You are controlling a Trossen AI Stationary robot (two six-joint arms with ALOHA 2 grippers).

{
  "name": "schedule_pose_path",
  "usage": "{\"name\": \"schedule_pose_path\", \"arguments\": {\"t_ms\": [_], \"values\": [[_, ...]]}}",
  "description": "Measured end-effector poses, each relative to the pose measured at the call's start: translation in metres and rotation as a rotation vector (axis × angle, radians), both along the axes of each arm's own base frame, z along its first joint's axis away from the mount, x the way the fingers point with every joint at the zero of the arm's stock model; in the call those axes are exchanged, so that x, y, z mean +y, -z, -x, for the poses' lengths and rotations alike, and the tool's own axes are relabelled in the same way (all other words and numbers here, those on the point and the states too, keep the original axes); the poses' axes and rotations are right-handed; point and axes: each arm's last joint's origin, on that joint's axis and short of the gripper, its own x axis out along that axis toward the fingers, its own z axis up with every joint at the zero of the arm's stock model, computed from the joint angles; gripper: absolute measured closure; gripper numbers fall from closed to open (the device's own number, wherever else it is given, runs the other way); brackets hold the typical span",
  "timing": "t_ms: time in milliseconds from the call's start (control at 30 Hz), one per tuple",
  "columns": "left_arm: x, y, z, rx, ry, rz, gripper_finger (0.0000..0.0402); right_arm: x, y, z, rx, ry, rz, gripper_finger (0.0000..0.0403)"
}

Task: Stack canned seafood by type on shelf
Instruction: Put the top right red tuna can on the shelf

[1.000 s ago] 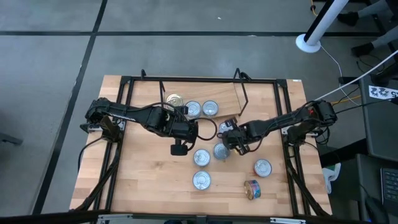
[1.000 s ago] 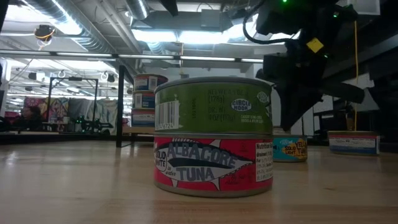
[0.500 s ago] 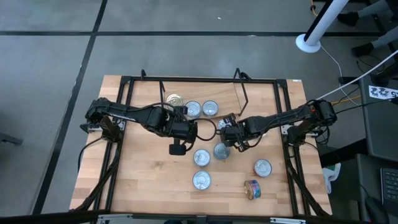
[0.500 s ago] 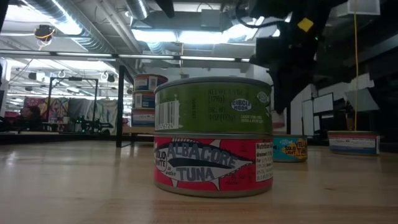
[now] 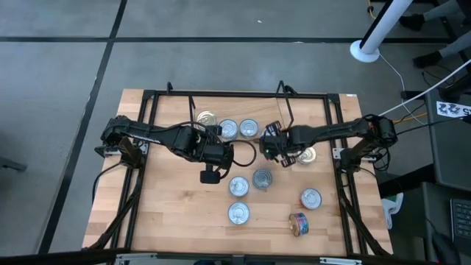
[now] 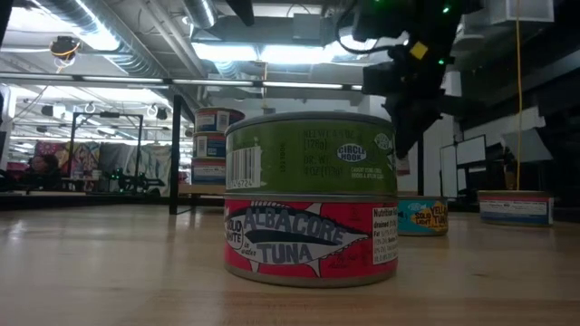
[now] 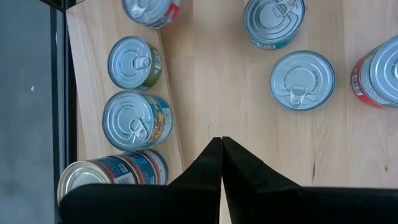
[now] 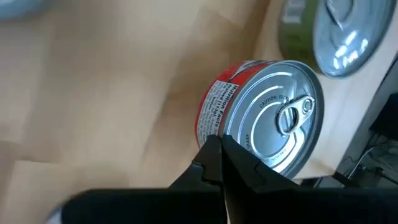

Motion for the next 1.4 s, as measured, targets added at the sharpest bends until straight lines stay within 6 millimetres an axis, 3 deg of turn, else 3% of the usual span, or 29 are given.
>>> {"name": "schedule_pose_path", "arguments": {"t_ms": [300, 600, 1267, 1400], "values": [[0.000, 0.000, 0.000, -0.002, -0.005, 0.002, 0.0398, -0.045, 0.000, 0.004, 0.009, 0.066, -0.051, 0.0403], [0.000, 0.000, 0.000, -0.002, -0.004, 0.002, 0.0398, -0.069, 0.000, 0.004, -0.034, 0.074, -0.093, 0.0403], [0.000, 0.000, 0.000, -0.013, -0.024, 0.012, 0.0398, -0.073, 0.000, 0.005, -0.044, 0.072, -0.141, 0.0401], [0.000, 0.000, 0.000, -0.013, -0.024, 0.012, 0.0398, -0.073, 0.000, 0.005, -0.044, 0.073, -0.141, 0.0376]]}}
